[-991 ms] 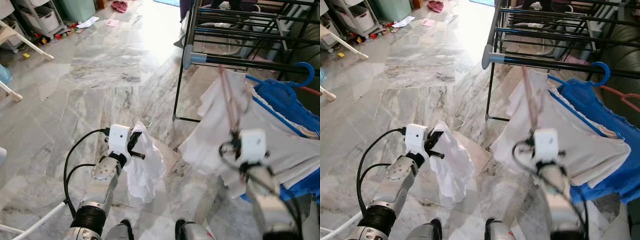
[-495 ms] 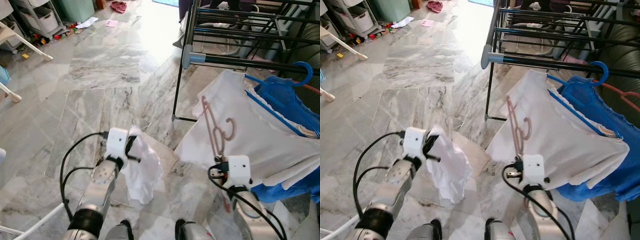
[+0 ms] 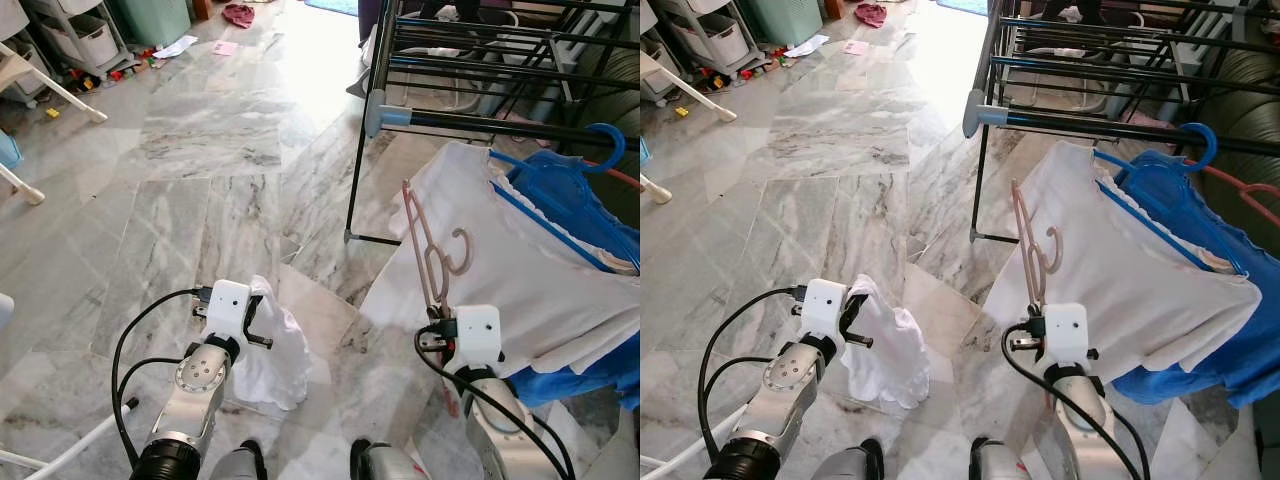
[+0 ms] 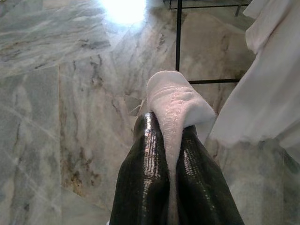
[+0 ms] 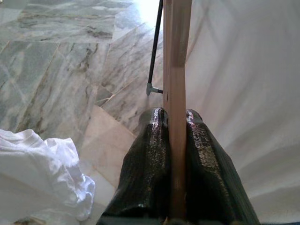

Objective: Hang hanger

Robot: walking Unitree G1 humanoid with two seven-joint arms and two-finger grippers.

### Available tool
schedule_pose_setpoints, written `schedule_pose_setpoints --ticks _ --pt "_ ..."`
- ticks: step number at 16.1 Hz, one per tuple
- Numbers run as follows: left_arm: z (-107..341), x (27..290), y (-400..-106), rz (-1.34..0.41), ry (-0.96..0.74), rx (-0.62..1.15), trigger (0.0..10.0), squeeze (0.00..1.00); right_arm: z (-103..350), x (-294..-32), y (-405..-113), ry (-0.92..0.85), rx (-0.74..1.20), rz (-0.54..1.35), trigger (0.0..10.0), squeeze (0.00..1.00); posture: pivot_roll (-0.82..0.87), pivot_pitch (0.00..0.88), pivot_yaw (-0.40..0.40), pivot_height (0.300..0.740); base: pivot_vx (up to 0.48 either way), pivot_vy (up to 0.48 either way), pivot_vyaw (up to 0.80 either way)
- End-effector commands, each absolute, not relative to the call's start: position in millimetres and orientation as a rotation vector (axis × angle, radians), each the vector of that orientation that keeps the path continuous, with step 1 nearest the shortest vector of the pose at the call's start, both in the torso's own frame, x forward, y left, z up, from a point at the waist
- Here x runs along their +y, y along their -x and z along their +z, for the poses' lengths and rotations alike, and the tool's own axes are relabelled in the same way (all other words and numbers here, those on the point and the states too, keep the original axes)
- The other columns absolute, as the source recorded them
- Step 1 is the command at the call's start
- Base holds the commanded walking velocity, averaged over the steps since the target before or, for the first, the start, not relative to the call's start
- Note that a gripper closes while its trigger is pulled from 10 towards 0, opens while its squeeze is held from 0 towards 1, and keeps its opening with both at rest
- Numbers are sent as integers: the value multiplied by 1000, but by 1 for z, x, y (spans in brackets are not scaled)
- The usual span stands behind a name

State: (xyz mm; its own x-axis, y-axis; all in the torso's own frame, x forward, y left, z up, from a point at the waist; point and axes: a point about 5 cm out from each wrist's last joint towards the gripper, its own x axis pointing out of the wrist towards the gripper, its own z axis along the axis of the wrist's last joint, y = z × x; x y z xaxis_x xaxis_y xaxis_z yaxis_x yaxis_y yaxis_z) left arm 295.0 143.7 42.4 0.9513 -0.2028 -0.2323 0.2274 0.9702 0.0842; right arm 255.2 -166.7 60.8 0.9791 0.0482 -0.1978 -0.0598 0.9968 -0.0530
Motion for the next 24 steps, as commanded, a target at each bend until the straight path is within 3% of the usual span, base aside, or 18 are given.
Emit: schedule_pose_setpoints --ticks 1,20,24 --pt "39 146 -292 -211 -119 233 10000 0 62 -166 -255 43 201 56 10000 0 -77 179 15 740 -274 0 0" --pt "45 143 -301 -216 -98 235 10000 0 63 -162 -259 -5 209 43 10000 0 -91 188 26 740 -326 0 0" --pt "47 145 -304 -219 -80 226 10000 0 64 -161 -260 -7 205 44 10000 0 -90 189 26 740 0 0 0"
